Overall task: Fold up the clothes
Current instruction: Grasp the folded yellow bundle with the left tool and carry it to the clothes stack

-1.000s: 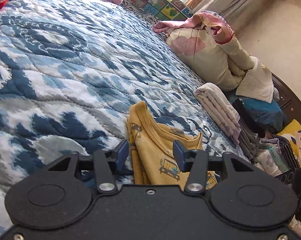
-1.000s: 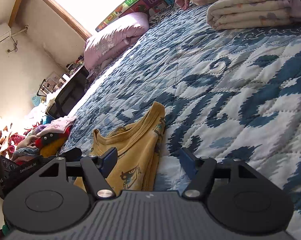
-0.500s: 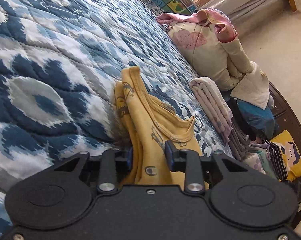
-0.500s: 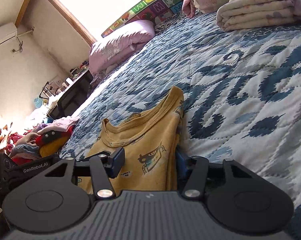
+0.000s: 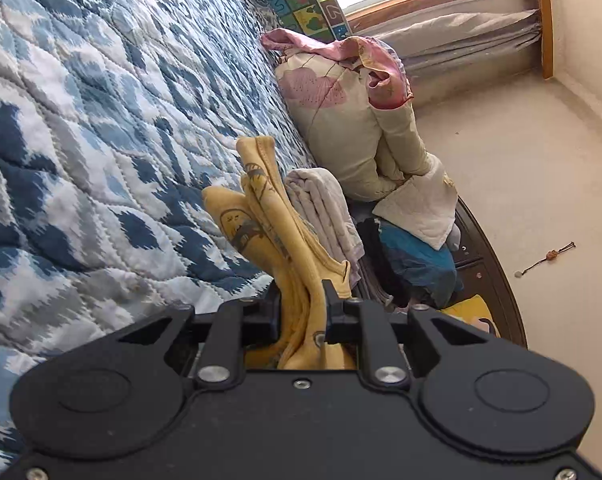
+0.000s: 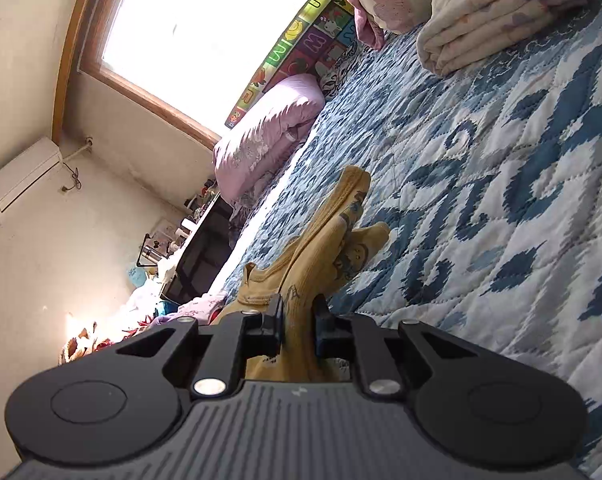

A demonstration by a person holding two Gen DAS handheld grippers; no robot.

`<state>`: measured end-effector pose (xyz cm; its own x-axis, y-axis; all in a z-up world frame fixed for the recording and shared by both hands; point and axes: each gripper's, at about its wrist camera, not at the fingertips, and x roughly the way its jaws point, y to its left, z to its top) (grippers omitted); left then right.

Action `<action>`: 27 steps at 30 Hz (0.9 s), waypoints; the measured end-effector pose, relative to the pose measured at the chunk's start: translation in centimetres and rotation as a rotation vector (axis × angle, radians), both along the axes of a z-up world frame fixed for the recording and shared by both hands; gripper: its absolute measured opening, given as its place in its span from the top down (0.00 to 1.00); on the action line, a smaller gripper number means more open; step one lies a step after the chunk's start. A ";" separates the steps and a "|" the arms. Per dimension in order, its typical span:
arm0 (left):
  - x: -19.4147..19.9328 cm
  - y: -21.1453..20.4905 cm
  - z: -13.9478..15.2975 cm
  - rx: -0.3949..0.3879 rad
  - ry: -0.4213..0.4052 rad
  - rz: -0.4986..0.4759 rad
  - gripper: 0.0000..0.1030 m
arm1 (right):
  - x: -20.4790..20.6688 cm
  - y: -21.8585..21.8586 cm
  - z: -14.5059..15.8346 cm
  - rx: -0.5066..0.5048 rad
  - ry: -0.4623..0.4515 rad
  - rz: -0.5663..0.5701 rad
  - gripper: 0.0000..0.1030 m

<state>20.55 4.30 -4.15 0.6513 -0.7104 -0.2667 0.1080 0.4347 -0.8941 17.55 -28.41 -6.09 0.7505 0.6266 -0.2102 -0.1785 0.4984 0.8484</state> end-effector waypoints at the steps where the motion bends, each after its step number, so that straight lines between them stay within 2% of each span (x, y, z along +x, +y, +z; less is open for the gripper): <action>1: 0.2 -0.7 0.4 -0.006 -0.001 -0.012 0.85 | -0.3 -0.7 0.3 0.016 -0.006 -0.012 0.84; 5: 0.9 -4.8 2.4 -0.007 -0.009 -0.090 0.85 | -2.3 -3.7 1.8 0.040 -0.042 -0.081 0.84; 9: 1.4 -10.0 4.2 -0.044 -0.019 -0.170 0.85 | -4.6 -8.6 3.8 0.073 -0.080 -0.166 0.85; 15: 3.5 -19.9 7.1 -0.058 -0.015 -0.309 0.85 | -7.7 -16.1 6.6 0.073 -0.126 -0.291 0.84; 21: 6.6 -32.9 13.2 -0.092 -0.092 -0.487 0.85 | -10.5 -26.8 11.0 0.071 -0.215 -0.450 0.84; 24: 8.3 -38.8 16.6 -0.143 -0.119 -0.555 0.85 | -11.1 -32.4 14.6 0.060 -0.276 -0.516 0.84; 27: 10.6 -44.8 19.9 -0.188 -0.108 -0.617 0.85 | -11.1 -37.6 18.5 0.026 -0.322 -0.587 0.84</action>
